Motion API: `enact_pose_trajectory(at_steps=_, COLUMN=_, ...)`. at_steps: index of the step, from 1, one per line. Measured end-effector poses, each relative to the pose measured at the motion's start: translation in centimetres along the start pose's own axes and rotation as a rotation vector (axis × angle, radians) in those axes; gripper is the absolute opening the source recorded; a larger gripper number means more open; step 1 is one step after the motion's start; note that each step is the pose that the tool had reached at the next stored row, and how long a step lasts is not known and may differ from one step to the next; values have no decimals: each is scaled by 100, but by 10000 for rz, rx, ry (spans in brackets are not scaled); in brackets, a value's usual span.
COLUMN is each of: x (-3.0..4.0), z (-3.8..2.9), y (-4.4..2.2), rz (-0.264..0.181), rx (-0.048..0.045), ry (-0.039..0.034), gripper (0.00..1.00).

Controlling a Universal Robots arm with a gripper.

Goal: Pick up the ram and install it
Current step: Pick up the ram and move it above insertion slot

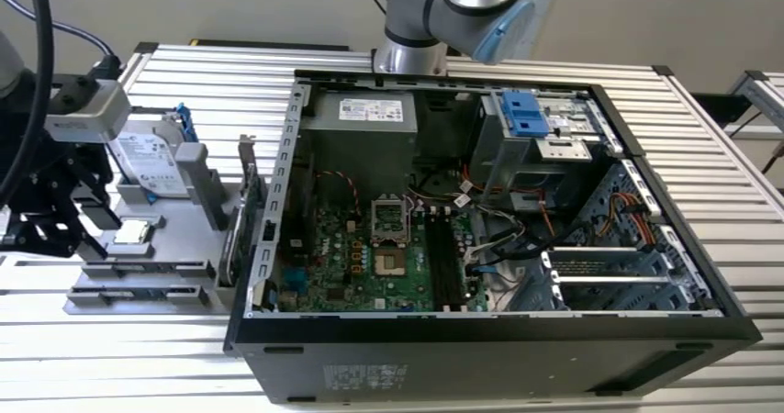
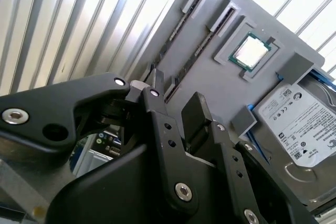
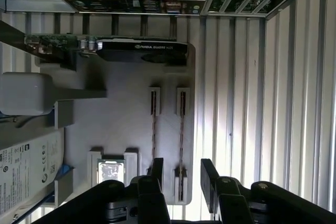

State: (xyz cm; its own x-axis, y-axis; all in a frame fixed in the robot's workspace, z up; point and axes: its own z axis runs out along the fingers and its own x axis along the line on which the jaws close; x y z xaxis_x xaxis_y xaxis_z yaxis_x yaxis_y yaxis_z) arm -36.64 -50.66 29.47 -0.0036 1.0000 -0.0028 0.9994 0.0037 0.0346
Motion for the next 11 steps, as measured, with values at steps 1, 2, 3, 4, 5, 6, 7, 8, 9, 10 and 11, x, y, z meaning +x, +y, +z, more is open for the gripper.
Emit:
enact_pose_trajectory(at_steps=1, x=0, z=7, y=0, rz=0, rx=1, ry=-1, gripper=100)
enact_pose_trajectory(at_steps=2, x=0, z=14, y=0, rz=0, rx=3, ry=-1, gripper=100)
enact_pose_trajectory(at_steps=3, x=0, z=21, y=-1, rz=0, rx=4, ry=0, gripper=100)
enact_pose_trajectory(at_steps=4, x=0, z=28, y=-1, rz=1, rx=6, ry=-1, gripper=100)
enact_pose_trajectory(at_steps=5, x=0, z=34, y=-1, rz=0, rx=7, ry=-1, gripper=100)
enact_pose_trajectory(at_steps=6, x=0, z=41, y=-2, rz=1, rx=10, ry=-1, gripper=100)
enact_pose_trajectory(at_steps=7, x=0, z=49, y=-2, rz=1, rx=12, ry=-1, gripper=100)
enact_pose_trajectory(at_steps=8, x=1, z=58, y=-3, rz=1, rx=13, ry=0, gripper=100)
enact_pose_trajectory(at_steps=9, x=0, z=67, y=-3, rz=1, rx=13, ry=-1, gripper=100)
enact_pose_trajectory(at_steps=10, x=0, z=75, y=-3, rz=1, rx=14, ry=-1, gripper=100)
enact_pose_trajectory(at_steps=11, x=0, z=85, y=-3, rz=0, rx=15, ry=-1, gripper=100)
